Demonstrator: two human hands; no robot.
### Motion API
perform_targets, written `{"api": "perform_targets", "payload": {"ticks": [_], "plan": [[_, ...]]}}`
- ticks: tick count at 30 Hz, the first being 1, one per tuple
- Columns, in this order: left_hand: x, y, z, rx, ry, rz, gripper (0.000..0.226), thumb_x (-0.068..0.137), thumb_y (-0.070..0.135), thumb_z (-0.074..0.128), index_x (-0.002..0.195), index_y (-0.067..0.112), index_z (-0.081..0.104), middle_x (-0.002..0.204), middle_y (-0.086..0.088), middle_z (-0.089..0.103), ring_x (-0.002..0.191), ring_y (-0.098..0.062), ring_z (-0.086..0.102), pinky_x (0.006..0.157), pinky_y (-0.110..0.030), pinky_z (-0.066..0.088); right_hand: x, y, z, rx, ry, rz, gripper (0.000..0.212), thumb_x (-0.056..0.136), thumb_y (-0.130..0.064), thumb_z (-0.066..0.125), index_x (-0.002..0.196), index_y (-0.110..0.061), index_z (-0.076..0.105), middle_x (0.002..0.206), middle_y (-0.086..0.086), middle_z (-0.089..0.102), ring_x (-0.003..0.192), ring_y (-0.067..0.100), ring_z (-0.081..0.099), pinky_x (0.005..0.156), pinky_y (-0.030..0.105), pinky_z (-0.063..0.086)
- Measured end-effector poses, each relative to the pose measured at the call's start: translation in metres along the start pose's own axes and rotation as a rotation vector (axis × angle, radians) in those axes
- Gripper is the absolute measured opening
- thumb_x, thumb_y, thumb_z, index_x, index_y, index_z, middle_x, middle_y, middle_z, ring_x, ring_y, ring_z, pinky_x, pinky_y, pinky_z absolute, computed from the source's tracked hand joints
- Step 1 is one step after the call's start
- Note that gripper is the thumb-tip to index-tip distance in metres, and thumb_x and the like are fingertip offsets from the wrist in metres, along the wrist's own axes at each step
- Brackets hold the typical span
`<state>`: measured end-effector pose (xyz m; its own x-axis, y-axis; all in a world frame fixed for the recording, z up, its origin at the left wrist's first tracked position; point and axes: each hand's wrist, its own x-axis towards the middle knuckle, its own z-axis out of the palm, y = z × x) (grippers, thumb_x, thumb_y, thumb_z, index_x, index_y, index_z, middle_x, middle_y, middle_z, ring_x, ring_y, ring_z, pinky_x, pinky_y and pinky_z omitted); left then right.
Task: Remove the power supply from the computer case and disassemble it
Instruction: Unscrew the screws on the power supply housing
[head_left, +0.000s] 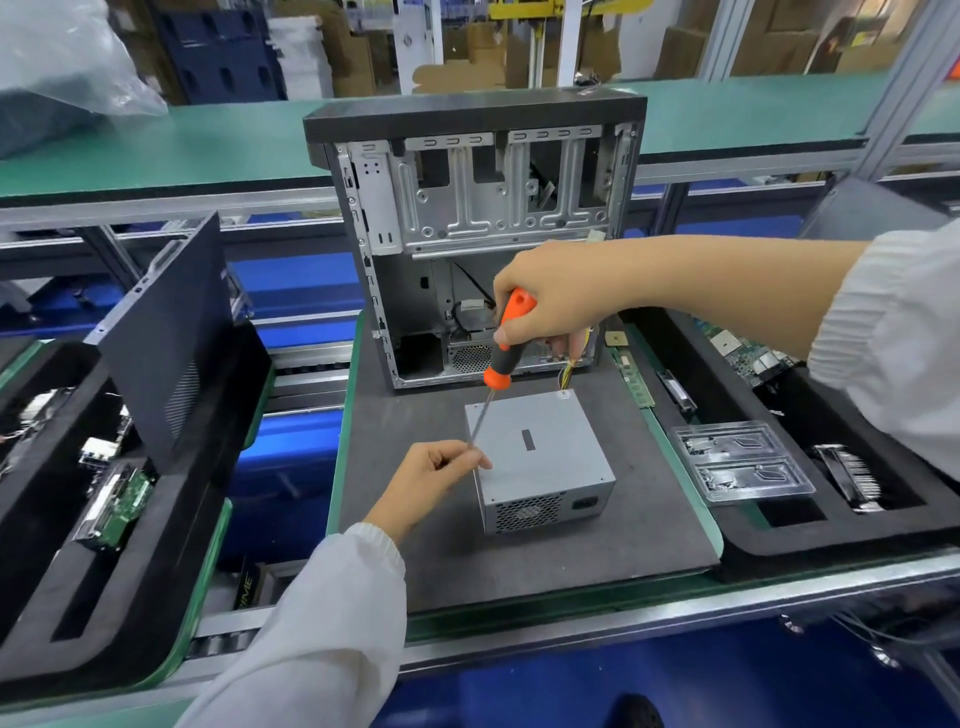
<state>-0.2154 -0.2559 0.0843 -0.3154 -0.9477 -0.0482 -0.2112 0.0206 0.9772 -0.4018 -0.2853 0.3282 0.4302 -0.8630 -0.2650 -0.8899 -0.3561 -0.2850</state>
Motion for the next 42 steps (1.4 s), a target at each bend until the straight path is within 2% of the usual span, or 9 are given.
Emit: {"api": "perform_targets", "payload": {"ticks": [5, 11, 16, 20, 27, 31, 34, 37, 42], "plan": [[-0.001, -0.012, -0.002, -0.548, 0.263, -0.227, 0.026, 0.091, 0.005, 0.045, 0.067, 0.002, 0.054, 0.055, -0.002, 0.03, 0.046, -0.014, 0.026, 0.045, -0.024, 0.023, 0.009, 0.051, 0.029, 0.569, 0.163, 0.167, 0.023, 0.086, -0.021, 0.068, 0.084, 0.001, 0.063, 0.07, 0.015, 0.072, 0.058, 0.019, 0.068, 0.048, 0.022, 0.052], [-0.004, -0.021, 0.012, -0.447, 0.341, -0.406, 0.032, 0.085, -0.01, 0.031, 0.07, 0.0, 0.057, 0.051, -0.004, 0.04, 0.04, -0.011, 0.031, 0.041, -0.022, 0.023, 0.001, 0.109, 0.119, 1.295, 0.005, 0.417, 0.014, 0.088, -0.004, 0.064, 0.1, 0.003, 0.062, 0.085, 0.018, 0.066, 0.076, 0.018, 0.067, 0.064, 0.023, 0.054], [-0.008, -0.026, 0.025, -0.02, 0.259, -0.372, 0.031, 0.095, 0.001, 0.043, 0.081, 0.013, 0.068, 0.062, 0.005, 0.051, 0.055, -0.011, 0.044, 0.052, -0.019, 0.037, -0.013, 0.129, 0.167, 1.147, 0.043, 0.407, 0.014, 0.086, 0.003, 0.059, 0.099, 0.001, 0.061, 0.075, 0.014, 0.061, 0.059, 0.016, 0.058, 0.061, 0.027, 0.05], [-0.028, -0.043, 0.021, 0.317, 0.065, -0.117, 0.039, 0.093, 0.005, 0.058, 0.127, 0.024, 0.056, 0.12, 0.012, 0.06, 0.106, 0.0, 0.056, 0.083, 0.002, 0.036, -0.019, 0.143, 0.187, 0.905, 0.189, 0.366, 0.015, 0.081, -0.004, 0.058, 0.093, -0.012, 0.052, 0.065, 0.005, 0.055, 0.052, 0.014, 0.046, 0.056, 0.026, 0.039], [-0.025, -0.05, 0.03, 0.379, -0.055, -0.132, 0.058, 0.093, 0.041, 0.062, 0.146, 0.038, 0.039, 0.128, 0.016, 0.058, 0.119, 0.003, 0.052, 0.106, -0.024, 0.04, -0.035, 0.164, 0.221, 0.722, 0.116, 0.213, 0.035, 0.08, -0.059, 0.063, 0.103, -0.043, 0.043, 0.09, -0.013, 0.056, 0.073, 0.009, 0.051, 0.066, 0.024, 0.04], [-0.031, -0.05, 0.043, 0.337, 0.023, -0.105, 0.037, 0.098, 0.029, 0.057, 0.133, 0.039, 0.053, 0.121, 0.029, 0.062, 0.113, 0.012, 0.054, 0.097, -0.009, 0.039, -0.032, 0.161, 0.222, 0.783, 0.071, 0.173, 0.034, 0.077, -0.052, 0.071, 0.099, -0.038, 0.05, 0.053, -0.018, 0.051, 0.039, 0.01, 0.037, 0.04, 0.021, 0.032], [-0.025, -0.028, 0.048, 0.283, 0.26, -0.114, 0.017, 0.099, 0.026, 0.055, 0.091, 0.037, 0.064, 0.089, 0.032, 0.068, 0.084, 0.015, 0.06, 0.073, -0.002, 0.04, -0.027, 0.157, 0.204, 0.772, 0.119, 0.102, 0.035, 0.081, -0.05, 0.07, 0.077, -0.02, 0.051, 0.046, -0.011, 0.042, 0.036, 0.01, 0.035, 0.04, 0.02, 0.03], [-0.012, 0.005, 0.033, 0.361, 0.392, -0.081, 0.046, 0.098, 0.041, 0.05, 0.054, 0.027, 0.046, 0.052, 0.019, 0.056, 0.053, 0.002, 0.05, 0.057, -0.013, 0.037, -0.019, 0.152, 0.174, 0.737, 0.099, 0.081, 0.056, 0.084, -0.055, 0.063, 0.064, -0.011, 0.036, 0.04, -0.004, 0.04, 0.038, 0.016, 0.04, 0.044, 0.022, 0.035], [-0.008, 0.033, 0.025, 0.589, 0.373, -0.153, 0.07, 0.093, 0.062, 0.043, 0.042, 0.017, 0.025, 0.038, 0.003, 0.027, 0.041, -0.014, 0.029, 0.048, -0.026, 0.025, 0.005, 0.157, 0.14, 0.74, 0.08, 0.155, 0.05, 0.087, -0.049, 0.062, 0.062, -0.008, 0.048, 0.05, 0.001, 0.055, 0.047, 0.014, 0.053, 0.05, 0.023, 0.043]]}}
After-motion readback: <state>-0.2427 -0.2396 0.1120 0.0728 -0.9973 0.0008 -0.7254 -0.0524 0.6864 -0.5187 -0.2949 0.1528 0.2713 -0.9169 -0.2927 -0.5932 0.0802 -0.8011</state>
